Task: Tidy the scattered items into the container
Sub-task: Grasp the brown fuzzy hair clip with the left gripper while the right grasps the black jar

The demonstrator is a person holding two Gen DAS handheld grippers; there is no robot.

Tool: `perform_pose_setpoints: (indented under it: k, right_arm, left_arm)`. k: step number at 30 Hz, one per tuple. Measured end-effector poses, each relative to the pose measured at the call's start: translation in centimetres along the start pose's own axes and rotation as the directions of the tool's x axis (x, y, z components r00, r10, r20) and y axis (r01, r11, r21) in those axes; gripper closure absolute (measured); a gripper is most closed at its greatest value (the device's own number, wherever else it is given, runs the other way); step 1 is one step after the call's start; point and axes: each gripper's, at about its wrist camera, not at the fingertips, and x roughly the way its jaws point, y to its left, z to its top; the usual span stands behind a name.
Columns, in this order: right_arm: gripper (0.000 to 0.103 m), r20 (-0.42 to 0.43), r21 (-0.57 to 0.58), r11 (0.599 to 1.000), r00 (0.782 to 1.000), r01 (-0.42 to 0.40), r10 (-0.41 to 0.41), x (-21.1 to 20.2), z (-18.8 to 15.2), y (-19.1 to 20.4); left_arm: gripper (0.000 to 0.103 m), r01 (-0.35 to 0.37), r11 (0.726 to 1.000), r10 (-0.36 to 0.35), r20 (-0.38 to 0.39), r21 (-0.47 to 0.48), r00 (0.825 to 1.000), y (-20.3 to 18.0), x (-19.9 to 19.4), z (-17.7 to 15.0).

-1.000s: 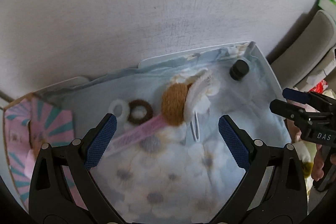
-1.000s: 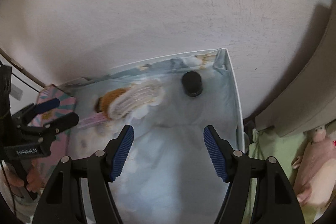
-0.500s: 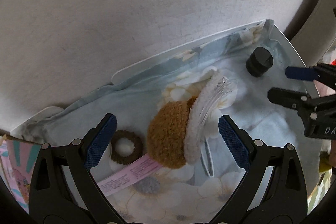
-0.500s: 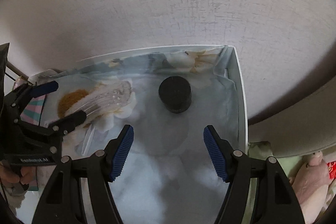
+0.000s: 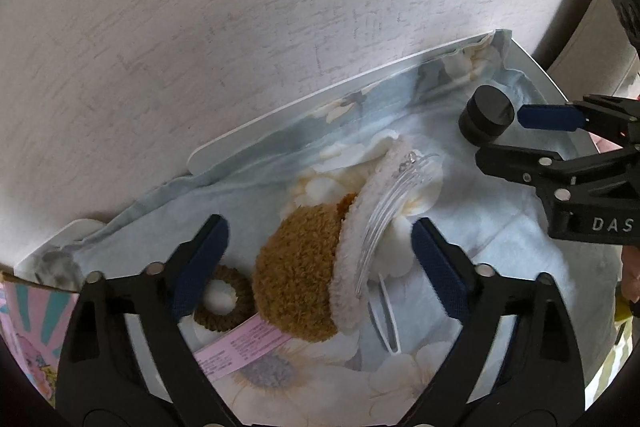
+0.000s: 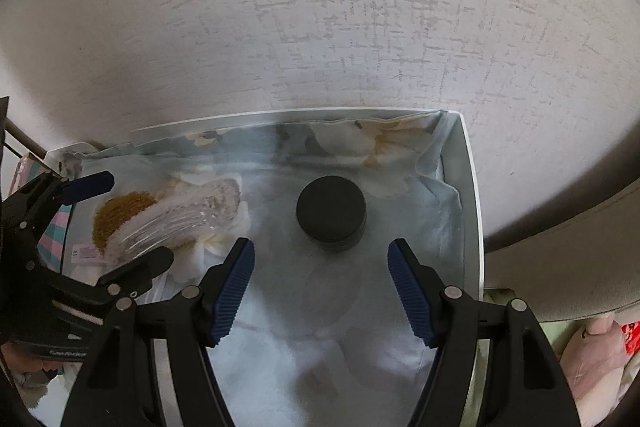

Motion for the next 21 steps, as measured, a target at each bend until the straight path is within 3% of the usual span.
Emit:
perform_pose_setpoints:
  k: [1, 3, 6, 9, 10, 21]
  right_arm:
    - [0.038, 0.002, 0.0, 1.0, 1.0, 0.002, -0.002, 0.0, 0.0, -0.2]
    - [0.038, 0.015, -0.011, 1.0, 1.0, 0.011, -0.011, 0.0, 0.0, -0.4]
    - [0.039, 0.026, -0.025, 1.0, 0.999, 0.019, -0.018, -0.2, 0.1, -0.5]
    - [0.062, 0.039, -0.038, 0.999, 0.999, 0.034, -0.032, -0.5, -0.1, -0.6]
    - [0.071, 0.039, -0.039, 0.999, 0.999, 0.028, -0.026, -0.7, -0.2, -0.7]
    - [0.071, 0.064, 0.003, 1.0, 0.998, -0.009, 0.009, -2.2, -1.1, -1.2]
  left_arm:
    - [0.022, -0.002, 1.0, 0.002, -0.002, 0.001, 1.0, 0.0, 0.1, 0.0]
    - [0.042, 0.0, 1.0, 0.0, -0.008, 0.001, 1.0, 0.0, 0.3, 0.0]
    - [0.052, 0.009, 1.0, -0.009, 0.004, 0.007, 1.0, -0.2, 0.2, -0.2]
    - [0.062, 0.001, 0.999, -0.003, 0.03, 0.036, 1.0, -0.7, -0.3, -0.5]
    - [0.063, 0.005, 0.999, -0.007, 0.038, 0.043, 0.999, -0.8, -0.5, -0.5]
    - [0.072, 0.053, 0.999, -0.052, 0.056, -0.01, 0.997, 0.4, -1.5, -0.3]
